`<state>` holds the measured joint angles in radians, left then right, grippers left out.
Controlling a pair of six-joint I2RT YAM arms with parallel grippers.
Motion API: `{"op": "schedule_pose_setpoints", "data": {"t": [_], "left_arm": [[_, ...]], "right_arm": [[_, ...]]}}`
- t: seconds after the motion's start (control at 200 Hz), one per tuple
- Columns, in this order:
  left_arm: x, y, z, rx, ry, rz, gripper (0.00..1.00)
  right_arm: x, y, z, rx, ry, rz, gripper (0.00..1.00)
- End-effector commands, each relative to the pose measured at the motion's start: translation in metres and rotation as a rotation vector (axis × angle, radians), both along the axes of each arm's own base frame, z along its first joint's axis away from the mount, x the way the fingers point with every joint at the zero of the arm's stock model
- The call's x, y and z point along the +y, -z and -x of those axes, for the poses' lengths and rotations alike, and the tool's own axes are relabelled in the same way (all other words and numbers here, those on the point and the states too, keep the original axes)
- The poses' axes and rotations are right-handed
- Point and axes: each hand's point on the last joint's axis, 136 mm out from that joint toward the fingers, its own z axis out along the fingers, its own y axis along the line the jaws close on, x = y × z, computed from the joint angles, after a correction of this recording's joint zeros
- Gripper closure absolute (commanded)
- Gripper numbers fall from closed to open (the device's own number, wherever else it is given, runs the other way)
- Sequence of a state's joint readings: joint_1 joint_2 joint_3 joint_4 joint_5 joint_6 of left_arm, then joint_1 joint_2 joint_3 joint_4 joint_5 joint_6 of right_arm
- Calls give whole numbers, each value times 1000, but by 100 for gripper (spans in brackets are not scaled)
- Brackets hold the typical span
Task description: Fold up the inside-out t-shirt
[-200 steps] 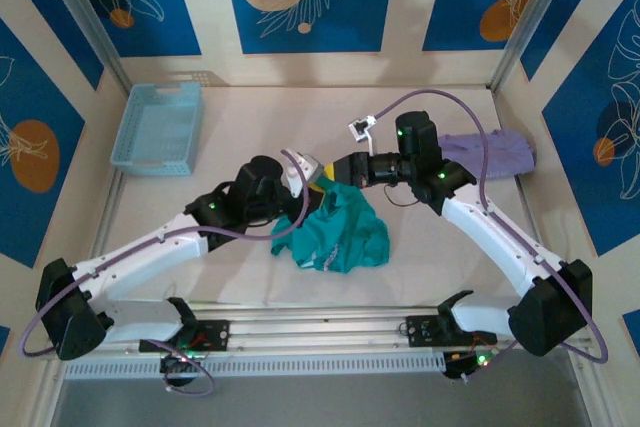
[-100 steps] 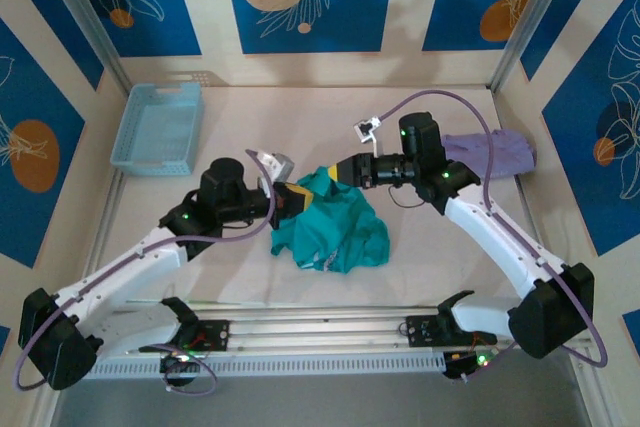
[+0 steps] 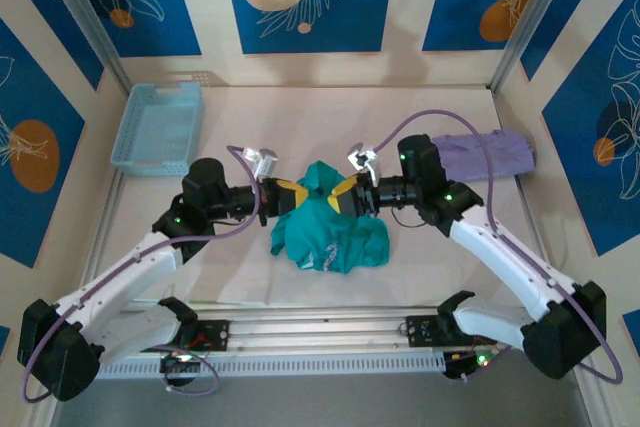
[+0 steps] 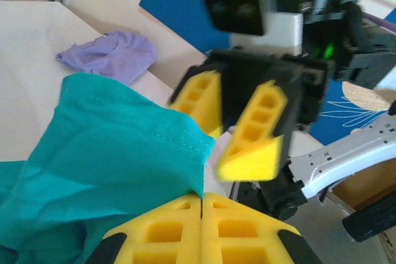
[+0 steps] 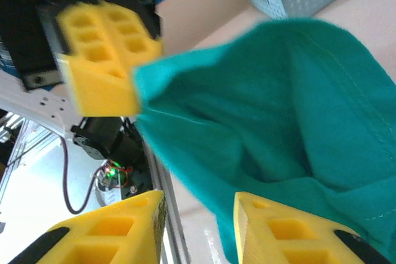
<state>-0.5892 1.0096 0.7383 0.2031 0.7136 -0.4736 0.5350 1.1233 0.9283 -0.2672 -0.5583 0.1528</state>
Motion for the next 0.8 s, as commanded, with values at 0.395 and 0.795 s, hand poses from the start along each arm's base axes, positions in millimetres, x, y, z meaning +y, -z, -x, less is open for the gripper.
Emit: {"op": "schedule_pose_setpoints", "data": {"t": [0.395,0.795], "left_arm": [[0,-12,9,-39,62,39,100],[-1,-12,9,-40,63,39,100]], "right_arm": [[27,-18,-6,-182,-96,-76,64],[35,-24,6,-221,-202,-125,87]]}}
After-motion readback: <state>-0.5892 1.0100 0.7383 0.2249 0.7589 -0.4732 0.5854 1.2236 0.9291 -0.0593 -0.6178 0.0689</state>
